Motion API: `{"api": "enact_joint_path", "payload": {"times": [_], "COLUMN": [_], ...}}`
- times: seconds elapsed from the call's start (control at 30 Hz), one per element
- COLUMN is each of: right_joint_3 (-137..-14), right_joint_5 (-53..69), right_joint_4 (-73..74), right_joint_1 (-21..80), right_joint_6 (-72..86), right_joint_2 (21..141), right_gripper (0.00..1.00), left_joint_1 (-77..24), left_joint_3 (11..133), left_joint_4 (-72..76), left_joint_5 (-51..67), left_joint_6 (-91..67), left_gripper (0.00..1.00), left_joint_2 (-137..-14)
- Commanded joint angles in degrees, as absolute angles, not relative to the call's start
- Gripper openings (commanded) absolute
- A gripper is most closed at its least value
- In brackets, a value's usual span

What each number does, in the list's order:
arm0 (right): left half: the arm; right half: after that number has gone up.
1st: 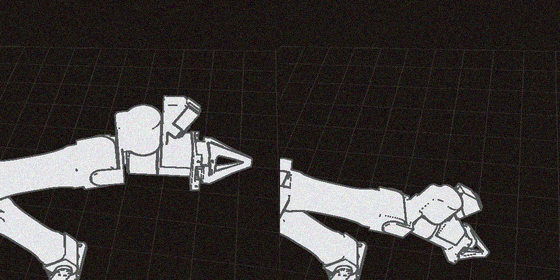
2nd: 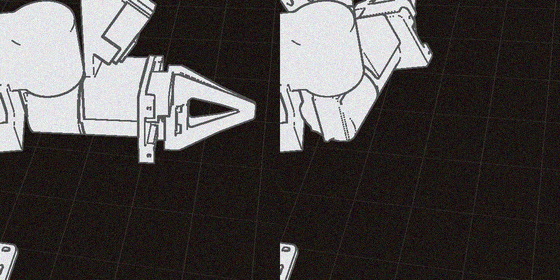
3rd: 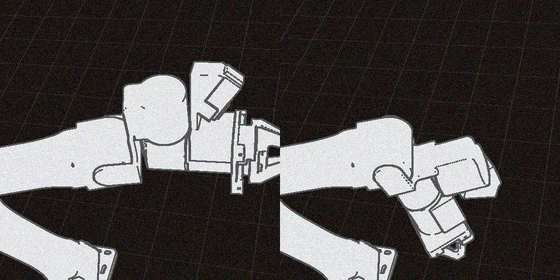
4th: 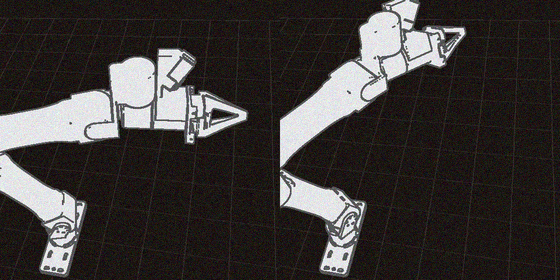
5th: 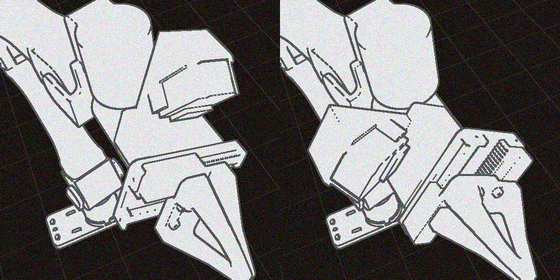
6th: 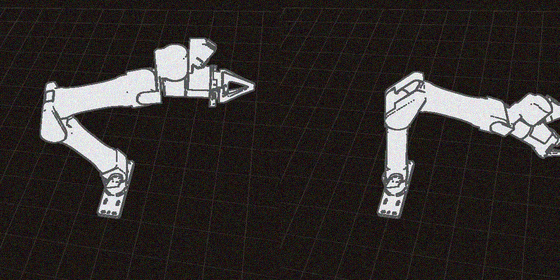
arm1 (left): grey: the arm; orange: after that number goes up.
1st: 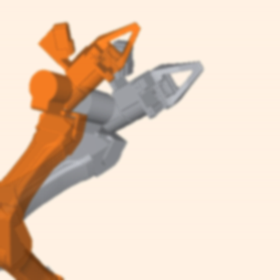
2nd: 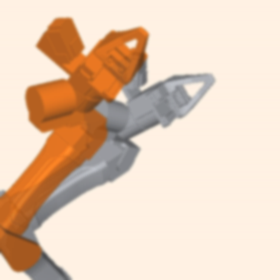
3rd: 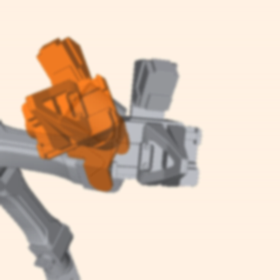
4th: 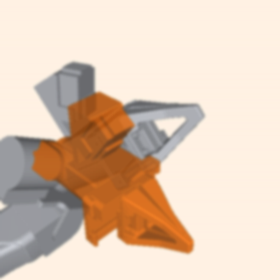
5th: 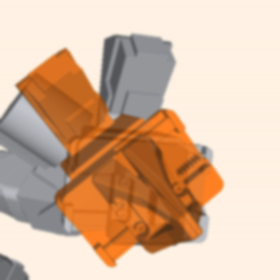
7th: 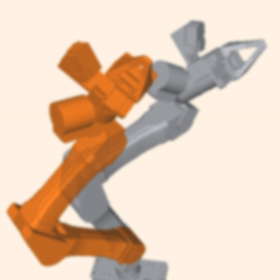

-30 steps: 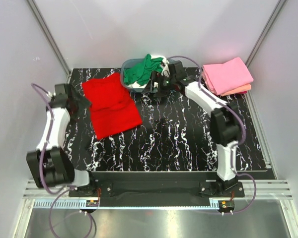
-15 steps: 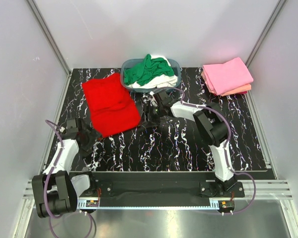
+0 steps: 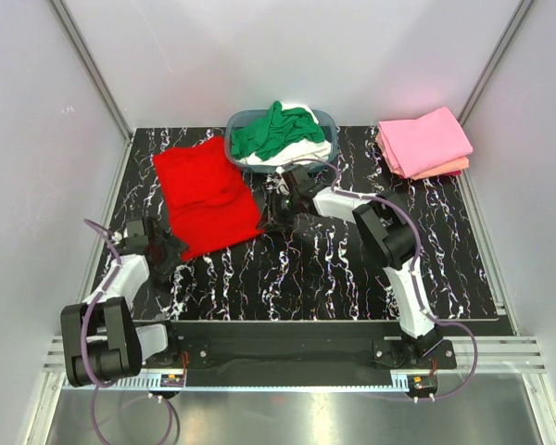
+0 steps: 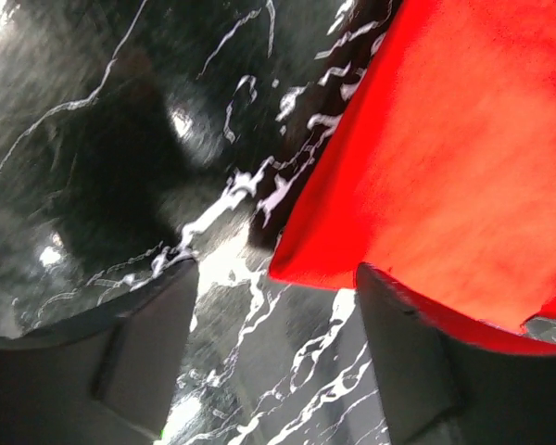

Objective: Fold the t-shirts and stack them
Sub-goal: Fold the tshirt

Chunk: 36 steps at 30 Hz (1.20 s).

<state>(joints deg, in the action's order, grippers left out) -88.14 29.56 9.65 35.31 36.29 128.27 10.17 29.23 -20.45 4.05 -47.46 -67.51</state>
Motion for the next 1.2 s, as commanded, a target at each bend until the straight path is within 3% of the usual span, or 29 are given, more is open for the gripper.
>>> {"api": "enact_joint_path", "payload": {"times": [0.0,0.13,0.27,0.33,0.37,0.43,0.57,0.9,1.17], "right_joint_3": [-90.35,-90.70,-91.05,-90.88,-90.36,-89.48,-84.57,-61.74,-47.83], "right_joint_5": [28.65,28.83,29.00,29.09,29.09,28.92,27.25,22.24,21.62], "right_joint_4": [9.14,8.79,8.70,8.79,8.79,9.23,10.63,16.26,19.68], "right_joint_1": [35.51,35.51,35.51,35.60,35.51,35.51,35.59,35.59,35.77], "right_joint_6": [36.30,36.82,36.83,36.83,36.74,36.56,35.60,32.96,36.21], "right_joint_2": [130.87,131.39,131.66,131.49,131.48,130.35,125.87,104.71,88.52], "right_gripper": [0.37,0.24,0.11,0.03,0.00,0.00,0.00,0.00,0.00], "left_joint_1": [9.93,9.58,7.04,5.98,5.19,4.49,1.85,-3.42,-10.46], "left_joint_3": [27.86,27.25,26.90,26.81,26.81,27.24,27.51,23.64,24.69], "left_joint_4": [-15.39,-12.49,-9.94,-8.97,-8.09,-8.35,-14.39,-39.35,-55.86], "left_joint_5": [2.64,3.16,3.43,3.17,3.16,3.16,1.41,2.81,5.10], "left_joint_6": [-48.08,-49.04,-50.54,-51.15,-51.33,-51.59,-51.85,-56.86,-63.81], "left_gripper": [0.70,0.56,0.51,0.37,0.21,0.01,0.00,0.00,0.00], "left_joint_2": [-69.78,-71.27,-72.51,-72.95,-73.04,-73.04,-68.74,-37.75,-23.04]}}
